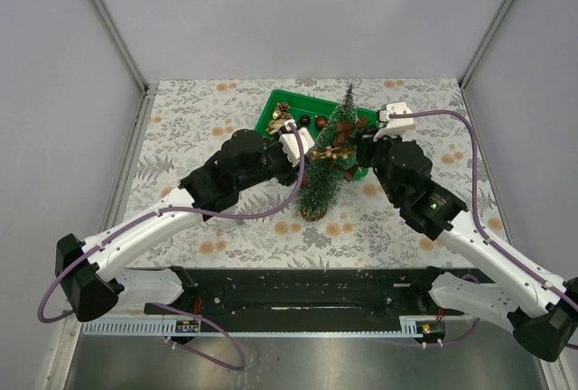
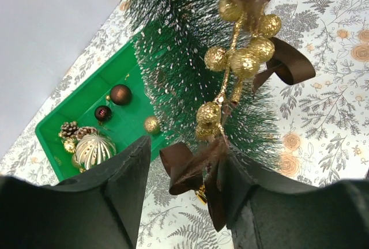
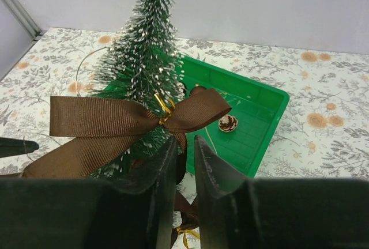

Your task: Decorate the small christmas tree

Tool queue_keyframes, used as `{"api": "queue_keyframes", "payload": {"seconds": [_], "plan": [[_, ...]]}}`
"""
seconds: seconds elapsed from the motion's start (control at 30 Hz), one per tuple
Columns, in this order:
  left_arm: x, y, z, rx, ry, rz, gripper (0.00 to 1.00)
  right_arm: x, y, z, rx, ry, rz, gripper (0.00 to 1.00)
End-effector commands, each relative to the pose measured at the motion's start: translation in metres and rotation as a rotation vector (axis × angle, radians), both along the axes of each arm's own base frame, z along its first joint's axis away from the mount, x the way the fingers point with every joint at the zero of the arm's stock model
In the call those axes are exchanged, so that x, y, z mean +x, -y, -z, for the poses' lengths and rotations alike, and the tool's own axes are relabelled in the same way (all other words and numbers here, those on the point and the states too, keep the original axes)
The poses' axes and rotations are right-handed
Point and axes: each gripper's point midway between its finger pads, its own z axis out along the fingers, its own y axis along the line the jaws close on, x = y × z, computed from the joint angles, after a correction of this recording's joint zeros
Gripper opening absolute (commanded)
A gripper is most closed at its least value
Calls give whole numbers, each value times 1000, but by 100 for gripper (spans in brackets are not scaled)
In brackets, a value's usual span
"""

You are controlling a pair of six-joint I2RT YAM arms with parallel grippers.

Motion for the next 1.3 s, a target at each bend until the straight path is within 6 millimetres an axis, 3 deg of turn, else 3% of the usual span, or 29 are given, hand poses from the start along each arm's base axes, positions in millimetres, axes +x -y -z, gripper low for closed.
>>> {"api": "queue_keyframes", "payload": {"seconds": [0.0,0.43,0.7,0.8,1.0,1.1,1.27], "plan": [[2,5,-18,-70,46,11,55,-4,-9,-10,74,31,-47,29],[1,1,-5,-73,46,-2,57,-18,-21,8,133,-17,-138,35],[-5,-5,-3,-80,55,3,59,-34,-10,-19,137,24,-162,42],[-4,-7,-18,-121,84,-6,61,-41,-8,-27,135,25,-182,47],[-11,-11,-30,-141,69,8,73,-56,-12,-38,133,7,-253,55],[-18,-14,-32,-133,56,27,93,-65,-13,-48,158,18,-295,56],[-24,-21,-38,-131,46,31,99,-72,-14,-65,173,26,-326,58]]}}
